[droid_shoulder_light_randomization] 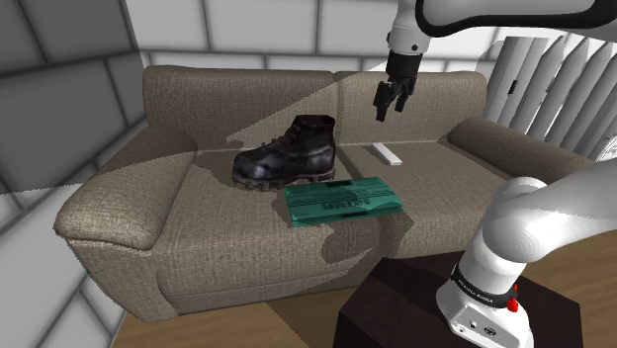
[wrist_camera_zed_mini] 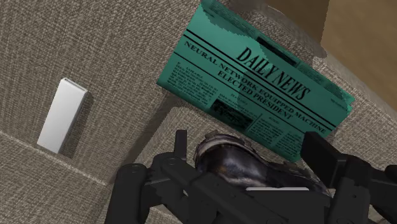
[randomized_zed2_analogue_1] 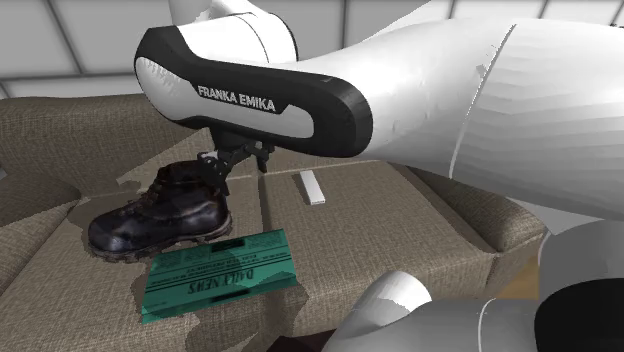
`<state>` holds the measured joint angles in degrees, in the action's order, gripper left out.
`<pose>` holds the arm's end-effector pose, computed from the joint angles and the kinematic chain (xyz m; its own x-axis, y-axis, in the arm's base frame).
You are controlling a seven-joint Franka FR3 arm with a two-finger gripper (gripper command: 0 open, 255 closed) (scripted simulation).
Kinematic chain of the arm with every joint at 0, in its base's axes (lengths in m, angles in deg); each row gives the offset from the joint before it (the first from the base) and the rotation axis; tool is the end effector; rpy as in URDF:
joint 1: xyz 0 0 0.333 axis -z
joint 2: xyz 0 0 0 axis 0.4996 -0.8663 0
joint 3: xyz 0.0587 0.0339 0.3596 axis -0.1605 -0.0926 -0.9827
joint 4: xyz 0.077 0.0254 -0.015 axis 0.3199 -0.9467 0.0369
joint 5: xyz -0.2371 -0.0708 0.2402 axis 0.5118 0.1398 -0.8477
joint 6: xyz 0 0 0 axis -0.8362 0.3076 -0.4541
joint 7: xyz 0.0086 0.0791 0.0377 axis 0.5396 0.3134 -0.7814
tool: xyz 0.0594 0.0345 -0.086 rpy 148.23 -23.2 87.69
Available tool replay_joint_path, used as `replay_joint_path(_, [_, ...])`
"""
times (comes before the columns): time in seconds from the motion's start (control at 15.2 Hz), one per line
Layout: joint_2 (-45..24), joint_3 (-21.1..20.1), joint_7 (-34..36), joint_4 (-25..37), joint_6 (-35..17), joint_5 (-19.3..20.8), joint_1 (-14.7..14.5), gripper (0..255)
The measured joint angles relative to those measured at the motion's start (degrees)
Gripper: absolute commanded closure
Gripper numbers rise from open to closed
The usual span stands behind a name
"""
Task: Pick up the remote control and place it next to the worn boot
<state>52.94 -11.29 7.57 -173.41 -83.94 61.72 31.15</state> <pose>0.2466 -0.0187 0.6498 0.9912 -0.0724 0.1111 -0.0847 -0.9903 0.1104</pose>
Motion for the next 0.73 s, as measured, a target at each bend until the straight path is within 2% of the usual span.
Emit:
replay_joint_path(0.33, [-3.0,3.0,-1.6,-0.6,-3.5,1.2,1.4,0])
replay_joint_path(0.73, [-11.4,8.2,-3.9,0.1,-10.8,2.4,3.8,0])
